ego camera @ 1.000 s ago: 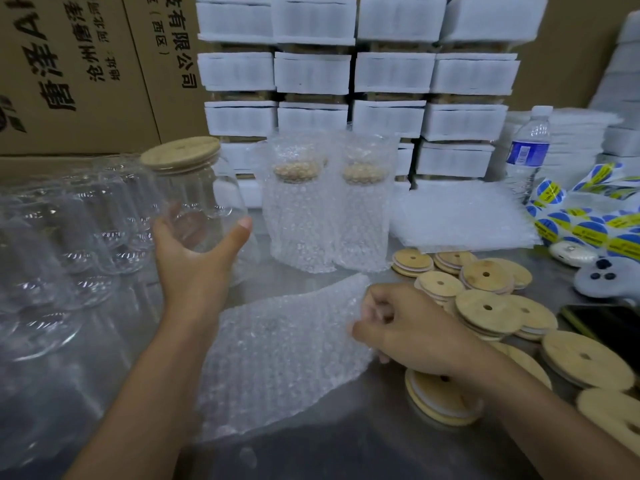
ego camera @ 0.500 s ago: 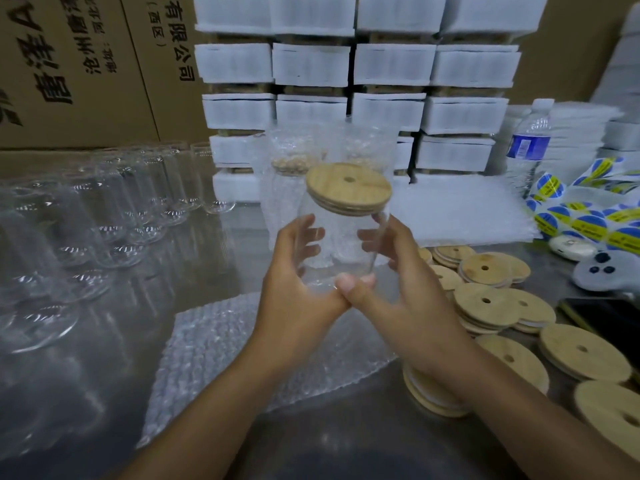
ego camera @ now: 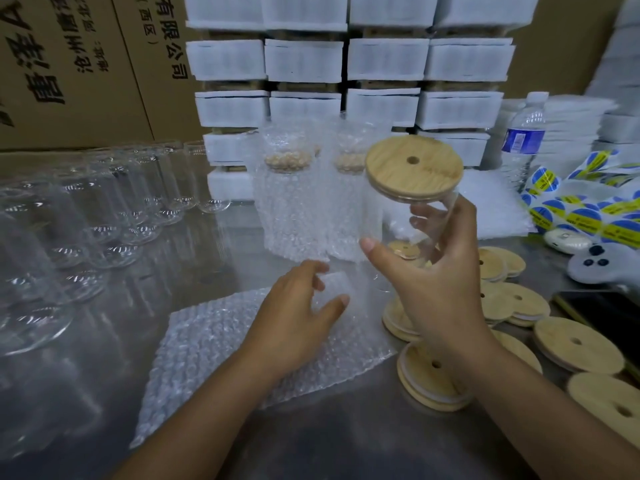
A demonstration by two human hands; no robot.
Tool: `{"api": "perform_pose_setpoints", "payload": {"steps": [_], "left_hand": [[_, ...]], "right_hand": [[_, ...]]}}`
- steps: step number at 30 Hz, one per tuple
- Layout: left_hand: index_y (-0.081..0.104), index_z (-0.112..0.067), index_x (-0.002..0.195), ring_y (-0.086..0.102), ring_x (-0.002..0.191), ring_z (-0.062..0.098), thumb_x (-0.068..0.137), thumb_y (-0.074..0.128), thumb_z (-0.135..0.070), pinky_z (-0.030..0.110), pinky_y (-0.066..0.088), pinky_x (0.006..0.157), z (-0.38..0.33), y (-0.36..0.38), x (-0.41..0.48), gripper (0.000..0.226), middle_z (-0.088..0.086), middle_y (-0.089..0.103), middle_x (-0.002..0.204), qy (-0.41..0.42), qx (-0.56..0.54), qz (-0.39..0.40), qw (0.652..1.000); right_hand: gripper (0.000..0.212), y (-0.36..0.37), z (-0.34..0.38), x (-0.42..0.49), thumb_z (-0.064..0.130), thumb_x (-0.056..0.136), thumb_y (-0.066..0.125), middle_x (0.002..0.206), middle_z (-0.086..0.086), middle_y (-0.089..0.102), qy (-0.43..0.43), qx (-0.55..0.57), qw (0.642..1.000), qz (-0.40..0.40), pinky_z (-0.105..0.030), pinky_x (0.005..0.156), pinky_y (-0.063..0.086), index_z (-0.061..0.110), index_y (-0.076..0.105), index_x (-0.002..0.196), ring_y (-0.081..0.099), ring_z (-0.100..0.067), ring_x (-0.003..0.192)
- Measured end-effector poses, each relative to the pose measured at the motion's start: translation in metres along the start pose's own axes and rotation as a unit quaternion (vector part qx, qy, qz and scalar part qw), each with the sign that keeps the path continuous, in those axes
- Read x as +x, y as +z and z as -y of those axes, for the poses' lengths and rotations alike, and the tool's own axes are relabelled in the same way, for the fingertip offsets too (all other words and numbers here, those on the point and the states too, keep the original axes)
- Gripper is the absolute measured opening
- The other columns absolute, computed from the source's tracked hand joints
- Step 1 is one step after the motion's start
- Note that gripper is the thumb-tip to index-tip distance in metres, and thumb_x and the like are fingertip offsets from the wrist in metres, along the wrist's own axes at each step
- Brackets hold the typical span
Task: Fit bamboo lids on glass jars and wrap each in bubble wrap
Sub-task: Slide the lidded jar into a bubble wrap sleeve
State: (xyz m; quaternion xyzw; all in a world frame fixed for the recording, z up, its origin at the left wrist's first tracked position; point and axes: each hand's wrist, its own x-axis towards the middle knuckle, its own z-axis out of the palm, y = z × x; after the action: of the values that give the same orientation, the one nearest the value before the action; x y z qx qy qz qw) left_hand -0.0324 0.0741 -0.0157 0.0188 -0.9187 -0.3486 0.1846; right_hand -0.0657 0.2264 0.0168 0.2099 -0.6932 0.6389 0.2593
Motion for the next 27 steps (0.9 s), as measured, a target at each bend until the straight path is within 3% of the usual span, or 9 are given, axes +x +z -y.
{"api": "perform_pose_setpoints", "payload": {"steps": [3,7,13,16,19,25,27], "left_hand": [[0.060,-0.026,0.105,0.055,0.080,0.006,0.089,0.058,-0.045,0.025,0.043,0.072,0.005,0.003,0.000,0.024,-0.011,0.056,0.080,0.002,0.062,0.028,0.998],[0.056,-0.028,0.076,0.049,0.059,0.005,0.088,0.063,-0.038,0.023,0.032,0.055,0.007,0.000,0.002,0.017,-0.010,0.051,0.059,0.022,0.096,0.053,0.994],[0.056,-0.029,0.071,0.051,0.058,0.004,0.094,0.058,-0.025,0.019,0.038,0.058,0.012,-0.004,0.006,0.023,-0.010,0.057,0.062,0.018,0.090,0.076,0.993],[0.059,-0.025,0.071,0.051,0.053,-0.001,0.093,0.060,-0.022,0.009,0.038,0.054,0.012,-0.006,0.009,0.022,-0.008,0.059,0.065,-0.003,-0.019,0.060,0.998],[0.063,-0.017,0.074,0.048,0.058,0.000,0.092,0.061,-0.020,0.007,0.038,0.056,0.012,-0.009,0.013,0.018,-0.007,0.057,0.067,-0.016,-0.124,0.037,0.991],[0.061,-0.021,0.069,0.048,0.055,-0.008,0.092,0.060,-0.014,0.003,0.037,0.059,0.010,-0.013,0.016,0.024,-0.018,0.054,0.057,-0.006,-0.196,-0.012,0.981],[0.061,-0.021,0.069,0.049,0.056,-0.009,0.092,0.060,-0.013,0.003,0.037,0.060,0.008,-0.013,0.016,0.024,-0.018,0.056,0.059,0.000,-0.211,-0.023,0.977]], "right_hand": [[0.074,0.000,-0.005,0.001,0.038,0.067,0.081,0.119,0.023,0.047,0.029,-0.005,0.999,-0.016,-0.015,0.088,0.042,0.036,0.037,0.126,0.046,0.008,0.113],[0.072,0.000,-0.006,0.003,0.038,0.067,0.080,0.119,0.018,0.050,0.075,0.032,0.996,-0.021,-0.009,0.079,0.042,0.035,0.038,0.125,0.050,0.006,0.111],[0.072,0.000,-0.002,0.006,0.044,0.066,0.078,0.121,0.011,0.055,0.109,0.077,0.989,-0.067,-0.027,0.089,0.048,0.033,0.039,0.125,0.056,0.002,0.108],[0.082,0.000,0.003,0.006,0.055,0.056,0.072,0.119,0.012,0.056,0.117,0.079,0.988,-0.070,-0.032,0.093,0.050,0.031,0.040,0.128,0.058,0.005,0.104],[0.076,-0.001,0.004,0.007,0.048,0.063,0.075,0.120,0.010,0.056,0.124,0.072,0.988,-0.053,-0.036,0.094,0.050,0.030,0.040,0.128,0.058,0.001,0.106],[0.086,-0.002,0.004,0.007,0.059,0.044,0.071,0.113,0.013,0.060,0.164,0.089,0.982,0.018,-0.016,0.072,0.049,0.036,0.046,0.123,0.061,-0.001,0.103],[0.086,-0.001,0.004,0.007,0.062,0.040,0.071,0.112,0.011,0.063,0.180,0.109,0.977,0.034,-0.017,0.072,0.050,0.038,0.048,0.119,0.064,-0.001,0.098]]}}
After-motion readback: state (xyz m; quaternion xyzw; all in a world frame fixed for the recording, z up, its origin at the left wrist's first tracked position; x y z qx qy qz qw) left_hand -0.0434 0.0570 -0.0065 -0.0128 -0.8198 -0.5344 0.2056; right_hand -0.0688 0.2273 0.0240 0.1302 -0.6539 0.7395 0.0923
